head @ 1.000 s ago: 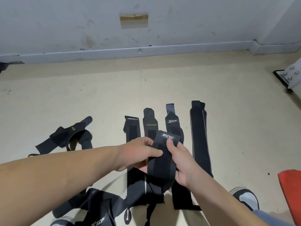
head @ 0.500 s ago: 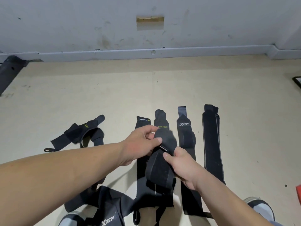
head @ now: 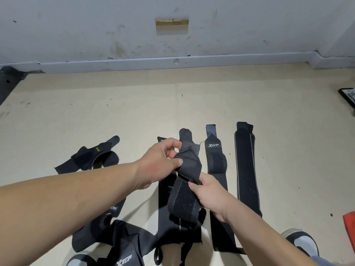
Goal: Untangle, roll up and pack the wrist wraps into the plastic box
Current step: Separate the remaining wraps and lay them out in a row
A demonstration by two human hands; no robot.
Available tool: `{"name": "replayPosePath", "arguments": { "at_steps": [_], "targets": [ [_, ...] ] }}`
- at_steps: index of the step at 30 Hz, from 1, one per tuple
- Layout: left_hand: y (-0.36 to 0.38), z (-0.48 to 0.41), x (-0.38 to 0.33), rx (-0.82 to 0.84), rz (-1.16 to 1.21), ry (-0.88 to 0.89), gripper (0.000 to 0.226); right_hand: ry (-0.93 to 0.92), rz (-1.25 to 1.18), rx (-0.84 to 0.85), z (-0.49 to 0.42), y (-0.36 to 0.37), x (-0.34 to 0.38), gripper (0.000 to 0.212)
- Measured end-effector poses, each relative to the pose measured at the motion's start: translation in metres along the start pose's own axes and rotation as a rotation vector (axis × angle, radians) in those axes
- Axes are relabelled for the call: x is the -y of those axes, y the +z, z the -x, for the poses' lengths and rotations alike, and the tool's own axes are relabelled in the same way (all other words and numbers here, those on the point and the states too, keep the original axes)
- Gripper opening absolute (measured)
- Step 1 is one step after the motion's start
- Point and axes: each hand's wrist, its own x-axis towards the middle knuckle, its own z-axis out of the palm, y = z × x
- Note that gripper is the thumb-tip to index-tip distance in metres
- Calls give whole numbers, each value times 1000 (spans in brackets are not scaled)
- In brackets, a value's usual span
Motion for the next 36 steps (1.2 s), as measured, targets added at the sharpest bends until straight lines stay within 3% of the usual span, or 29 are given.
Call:
{"name": "replayPosePath", "arguments": {
  "at_steps": [5,10,13,17,20,24,33,36],
  "targets": [
    [-1,2,8,16,-113,-49,63,45,-94,45,7,-1,5,27],
    [0,11,14,22,-85,-110,47,86,-101,210,9,5,3,22],
    [-1,10,17,12,-73,-157,34,112,-114,165,1,9,0,32],
    [-9,-3,24,41,-124,-268,46,97,-108,91,-22,12,-9,37],
    [-16,-25,36,60,-268,-328,34,104,-101,-39,-51,11,-8,34],
    [-26,-71,67,-45,-337,-358,25,61,-15,-170,-94,3,-1,21],
    [-46,-169,107,-359,-136,-321,18,234,-104,-61,-198,-3,6,25],
    [-49,-190,125,-392,-46,-324,36,268,-105,-25,-219,3,-11,30]
  ]
}}
